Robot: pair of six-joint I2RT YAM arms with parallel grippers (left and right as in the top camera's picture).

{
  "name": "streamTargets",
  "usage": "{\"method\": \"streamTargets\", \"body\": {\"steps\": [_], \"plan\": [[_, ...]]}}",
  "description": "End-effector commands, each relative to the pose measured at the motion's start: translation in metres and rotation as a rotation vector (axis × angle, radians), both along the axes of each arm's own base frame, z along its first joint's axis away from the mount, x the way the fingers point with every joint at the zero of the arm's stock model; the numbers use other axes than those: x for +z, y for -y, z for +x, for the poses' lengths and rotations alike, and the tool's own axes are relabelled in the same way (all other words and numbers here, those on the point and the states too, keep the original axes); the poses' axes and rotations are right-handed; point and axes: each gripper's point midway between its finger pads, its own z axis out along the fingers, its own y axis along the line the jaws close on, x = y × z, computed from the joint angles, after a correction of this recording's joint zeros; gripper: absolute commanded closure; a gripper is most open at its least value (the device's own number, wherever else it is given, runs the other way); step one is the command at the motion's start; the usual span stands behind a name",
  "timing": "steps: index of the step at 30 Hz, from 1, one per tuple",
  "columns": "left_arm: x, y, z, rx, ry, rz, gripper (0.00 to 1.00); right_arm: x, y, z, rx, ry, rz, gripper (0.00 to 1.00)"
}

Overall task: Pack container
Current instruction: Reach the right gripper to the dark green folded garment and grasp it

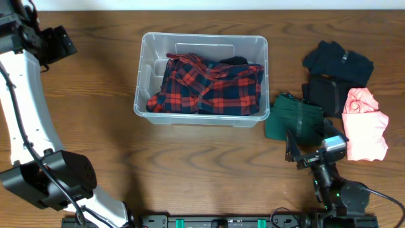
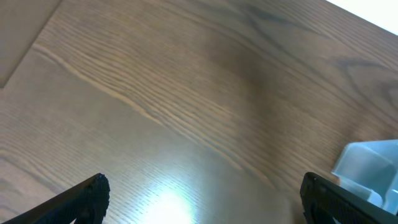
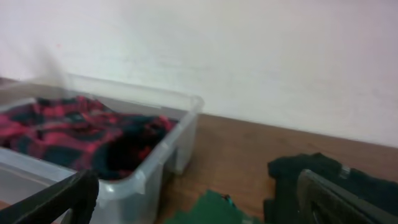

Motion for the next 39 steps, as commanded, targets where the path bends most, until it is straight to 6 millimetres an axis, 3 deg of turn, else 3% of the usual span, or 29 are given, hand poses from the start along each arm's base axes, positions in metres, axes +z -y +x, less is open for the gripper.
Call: {"method": "streamTargets", "body": {"steps": [1,4,13,18,20,27,31,39], "plan": [[-0.002,-0.005,-0.001,0.02,-0.001,-0.004,0.02,0.043,-0.006,-0.007,0.033,0.017,0.031,0.01],[-0.002,-0.005,-0.001,0.02,-0.001,-0.004,0.02,0.051,-0.003,0.0,0.024,-0.099,0.04,0.01],[-0.002,-0.005,-0.001,0.02,-0.001,-0.004,0.02,0.045,0.006,0.032,0.016,-0.646,-0.008,0.01],[-0.002,-0.005,-0.001,0.02,-0.001,-0.004,0.02,0.036,-0.002,0.04,0.082,-0.796,0.021,0.01],[-0.002,-0.005,-0.001,0.02,-0.001,-0.004,0.02,0.026,0.0,0.041,0.07,-0.838,0.024,0.01],[-0.002,-0.005,-0.001,0.02,-0.001,-0.004,0.02,-0.017,0.058,0.039,-0.273,-1.062,0.223,0.01],[-0.002,-0.005,-0.001,0.02,-0.001,-0.004,0.02,-0.036,0.08,0.04,-0.348,-1.133,0.29,0.04],[-0.002,-0.005,-0.001,0.02,-0.001,-0.004,0.02,-0.087,0.099,0.048,-0.395,-1.305,0.347,0.08]]}}
